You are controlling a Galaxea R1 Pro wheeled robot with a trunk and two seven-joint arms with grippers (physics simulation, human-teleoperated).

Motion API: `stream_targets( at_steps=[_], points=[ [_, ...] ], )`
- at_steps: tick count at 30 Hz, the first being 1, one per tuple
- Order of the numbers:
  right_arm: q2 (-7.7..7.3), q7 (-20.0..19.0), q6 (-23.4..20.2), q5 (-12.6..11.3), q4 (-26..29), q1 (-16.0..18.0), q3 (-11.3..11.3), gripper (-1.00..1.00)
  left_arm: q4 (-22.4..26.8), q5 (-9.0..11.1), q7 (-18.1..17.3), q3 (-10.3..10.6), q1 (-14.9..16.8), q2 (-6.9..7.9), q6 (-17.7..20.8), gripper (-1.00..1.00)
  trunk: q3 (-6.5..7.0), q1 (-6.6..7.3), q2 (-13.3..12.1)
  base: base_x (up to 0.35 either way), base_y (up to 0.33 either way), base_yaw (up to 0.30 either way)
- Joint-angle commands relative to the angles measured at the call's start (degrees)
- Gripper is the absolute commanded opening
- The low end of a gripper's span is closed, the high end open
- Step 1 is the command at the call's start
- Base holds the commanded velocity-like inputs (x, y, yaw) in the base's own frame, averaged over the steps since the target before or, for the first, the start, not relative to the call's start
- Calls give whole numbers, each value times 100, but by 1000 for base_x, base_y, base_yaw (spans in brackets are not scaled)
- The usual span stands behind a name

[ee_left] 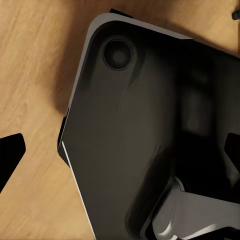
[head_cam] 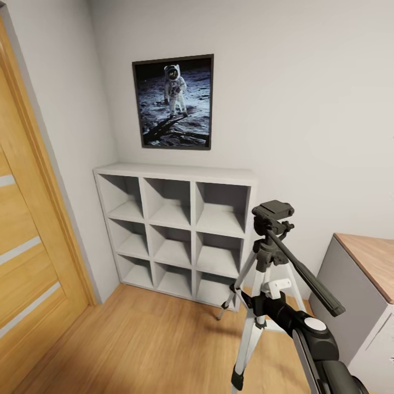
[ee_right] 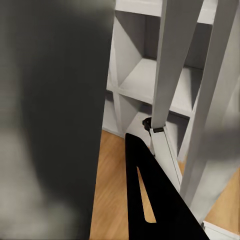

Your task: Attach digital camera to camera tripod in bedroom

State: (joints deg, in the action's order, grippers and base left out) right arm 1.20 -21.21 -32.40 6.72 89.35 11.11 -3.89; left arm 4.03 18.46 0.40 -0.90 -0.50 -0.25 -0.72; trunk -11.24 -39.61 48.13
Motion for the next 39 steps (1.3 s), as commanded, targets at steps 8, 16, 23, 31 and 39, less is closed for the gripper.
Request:
stream_targets(
  at_steps=[8, 16, 23, 31, 39],
  points=[
    [19, -67, -43, 35, -7, 5, 12, -100, 10, 30, 4, -13, -2, -1, -7, 100, -7, -1, 6, 0, -33, 0],
    [28, -90, -62, 5, -135, 5, -4, -100, 10, 35, 4, -15, -2, -1, -7, 100, -7, -1, 6, 0, -2, 0],
    [36, -93, -25, -24, -186, 5, -6, -100, 10, 35, 4, -15, 0, -1, -7, 100, -7, -1, 6, 0, 0, 0],
    [70, -27, 67, 54, -231, 5, 22, -100, 10, 35, 4, -15, -2, -1, -7, 100, -7, -1, 6, 0, 0, 0],
    [73, -15, 92, 50, -232, 5, 27, -100, 10, 35, 4, -15, -3, -1, -7, 100, -7, -1, 6, 0, 0, 0]
  ],
)
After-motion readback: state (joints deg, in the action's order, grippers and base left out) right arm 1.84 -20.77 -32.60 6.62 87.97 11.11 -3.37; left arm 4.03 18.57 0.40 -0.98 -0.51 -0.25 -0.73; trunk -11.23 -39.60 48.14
